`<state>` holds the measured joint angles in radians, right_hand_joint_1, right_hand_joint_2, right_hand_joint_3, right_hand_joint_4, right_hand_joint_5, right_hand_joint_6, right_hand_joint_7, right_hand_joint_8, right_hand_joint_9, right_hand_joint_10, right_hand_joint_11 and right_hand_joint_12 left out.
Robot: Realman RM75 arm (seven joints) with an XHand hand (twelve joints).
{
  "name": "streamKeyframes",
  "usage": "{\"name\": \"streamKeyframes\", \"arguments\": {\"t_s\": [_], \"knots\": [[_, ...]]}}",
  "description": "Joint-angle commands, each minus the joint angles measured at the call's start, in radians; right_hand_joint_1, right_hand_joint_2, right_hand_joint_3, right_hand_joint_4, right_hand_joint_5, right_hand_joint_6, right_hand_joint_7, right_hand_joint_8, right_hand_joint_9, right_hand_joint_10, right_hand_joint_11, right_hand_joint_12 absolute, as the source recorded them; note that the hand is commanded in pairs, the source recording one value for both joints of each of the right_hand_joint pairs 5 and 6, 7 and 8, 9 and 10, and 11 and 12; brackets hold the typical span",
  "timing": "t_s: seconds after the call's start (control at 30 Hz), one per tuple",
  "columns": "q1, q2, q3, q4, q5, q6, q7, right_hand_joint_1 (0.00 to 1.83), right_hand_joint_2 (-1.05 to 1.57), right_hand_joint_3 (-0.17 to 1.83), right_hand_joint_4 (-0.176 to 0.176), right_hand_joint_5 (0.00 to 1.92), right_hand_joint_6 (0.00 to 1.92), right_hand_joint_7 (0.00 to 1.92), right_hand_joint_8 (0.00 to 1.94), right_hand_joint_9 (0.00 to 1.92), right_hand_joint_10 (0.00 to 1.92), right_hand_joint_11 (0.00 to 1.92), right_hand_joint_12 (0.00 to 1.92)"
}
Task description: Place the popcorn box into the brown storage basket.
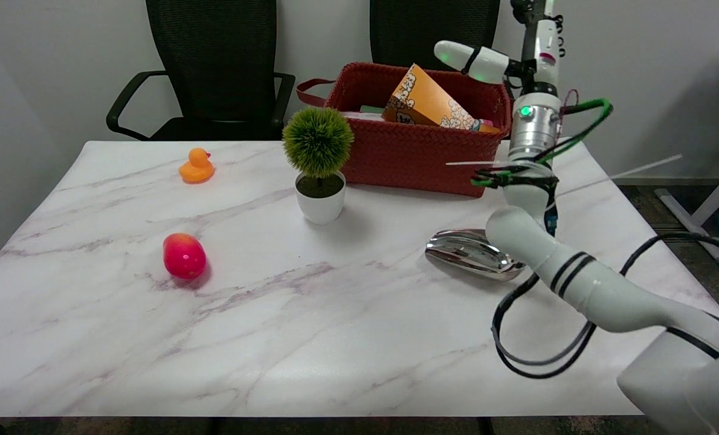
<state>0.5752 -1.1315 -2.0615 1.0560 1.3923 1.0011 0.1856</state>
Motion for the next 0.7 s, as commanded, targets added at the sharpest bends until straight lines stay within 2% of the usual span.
{"name": "streamKeyframes", "arguments": {"t_s": [0.03,0.47,0.7], "knots": [[-0.333,0.027,-0.031,0.379,-0.078,0.319,-0.004,0.92,0.23,0.09,0.000,0.00,0.00,0.36,0.36,0.36,0.36,0.09,0.09],[-0.480,-0.042,-0.119,0.421,-0.278,0.464,-0.002,0.93,0.28,0.26,0.000,0.00,0.00,0.36,0.36,0.35,0.35,0.09,0.09],[-0.543,-0.060,-0.184,0.422,-0.309,0.557,-0.004,0.96,0.32,0.34,0.000,0.00,0.00,0.37,0.37,0.35,0.35,0.12,0.12]]}}
